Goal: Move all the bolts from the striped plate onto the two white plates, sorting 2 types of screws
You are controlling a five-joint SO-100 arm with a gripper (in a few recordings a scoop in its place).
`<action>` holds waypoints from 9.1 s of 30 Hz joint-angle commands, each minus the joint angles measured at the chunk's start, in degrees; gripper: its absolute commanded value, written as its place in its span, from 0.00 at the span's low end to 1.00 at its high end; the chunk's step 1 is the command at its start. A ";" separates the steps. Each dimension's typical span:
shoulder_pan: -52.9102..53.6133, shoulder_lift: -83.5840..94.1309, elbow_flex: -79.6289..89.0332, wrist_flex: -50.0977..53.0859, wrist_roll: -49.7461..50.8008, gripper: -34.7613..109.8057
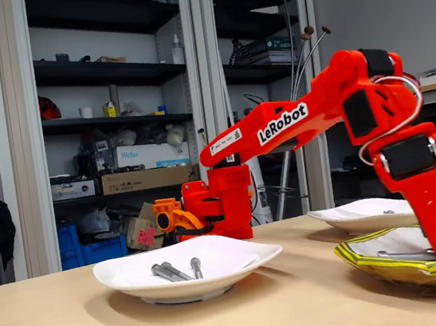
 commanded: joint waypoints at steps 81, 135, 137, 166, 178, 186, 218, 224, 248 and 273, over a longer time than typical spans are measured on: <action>3.34 20.21 33.84 -13.71 -4.13 0.26; -3.16 43.42 62.49 -41.13 -3.96 0.35; -2.90 38.85 57.92 -39.38 -3.96 0.34; -1.67 26.37 52.65 -33.22 3.43 0.31; -0.44 20.65 36.83 -21.53 5.89 0.24; -1.76 30.15 34.63 -9.93 8.61 0.24; -17.49 84.20 110.21 -47.72 27.86 0.39; -7.82 70.14 95.27 -53.26 11.87 0.35; 2.29 40.61 71.46 -42.89 -11.95 0.31; 4.31 30.50 45.70 -23.47 -9.76 0.24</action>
